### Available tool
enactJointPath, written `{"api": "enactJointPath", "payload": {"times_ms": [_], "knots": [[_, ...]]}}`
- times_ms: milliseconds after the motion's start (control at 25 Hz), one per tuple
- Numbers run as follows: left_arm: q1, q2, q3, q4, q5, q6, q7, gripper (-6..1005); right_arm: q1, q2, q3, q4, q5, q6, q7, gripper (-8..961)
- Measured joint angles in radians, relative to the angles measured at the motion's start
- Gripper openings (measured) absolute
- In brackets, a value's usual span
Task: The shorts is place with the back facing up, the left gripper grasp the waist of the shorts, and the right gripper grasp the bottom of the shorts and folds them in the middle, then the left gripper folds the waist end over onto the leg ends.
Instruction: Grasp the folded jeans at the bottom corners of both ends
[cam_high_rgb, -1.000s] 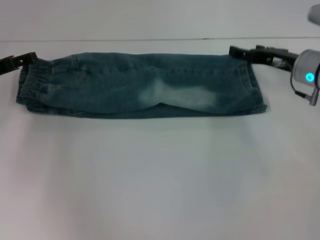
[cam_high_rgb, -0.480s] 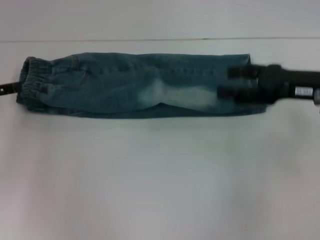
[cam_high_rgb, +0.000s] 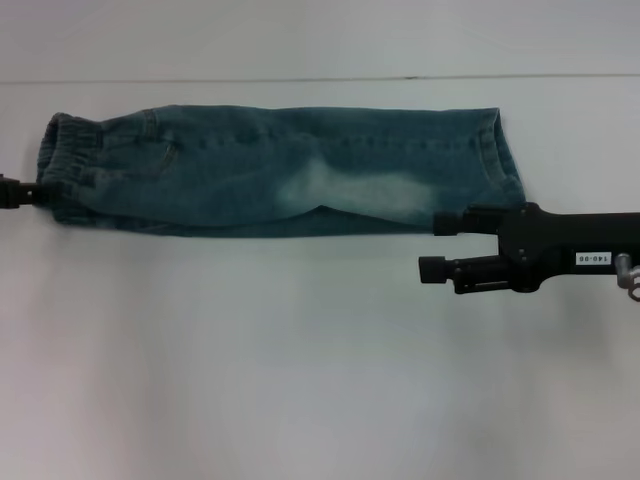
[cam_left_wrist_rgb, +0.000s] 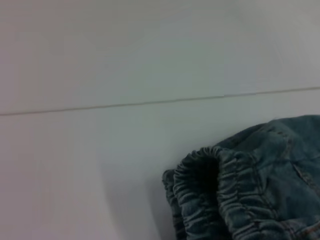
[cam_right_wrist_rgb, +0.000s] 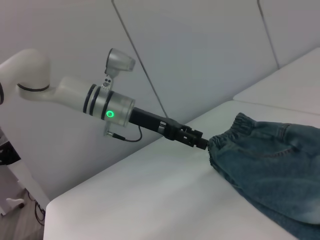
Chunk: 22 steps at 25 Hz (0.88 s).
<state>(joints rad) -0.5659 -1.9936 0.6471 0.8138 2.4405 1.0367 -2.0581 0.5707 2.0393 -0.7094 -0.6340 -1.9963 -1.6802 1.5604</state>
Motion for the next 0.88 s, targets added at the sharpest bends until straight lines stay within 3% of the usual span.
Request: {"api": "enactJointPath", "payload": {"times_ms": [480,880], "knots": [[-0.086,-0.005,0.060,-0.139,0.101,-0.172,-0.005,930,0.009,0.025,-0.015,0.001,-0.003,0.033,0.004,927],[-0.105,-0.010,0.073,-0.163,0.114,-0.207,0.003,921,0.028,0.037,-0.050,0.033,-0.003,0.092,0.006,928]]}}
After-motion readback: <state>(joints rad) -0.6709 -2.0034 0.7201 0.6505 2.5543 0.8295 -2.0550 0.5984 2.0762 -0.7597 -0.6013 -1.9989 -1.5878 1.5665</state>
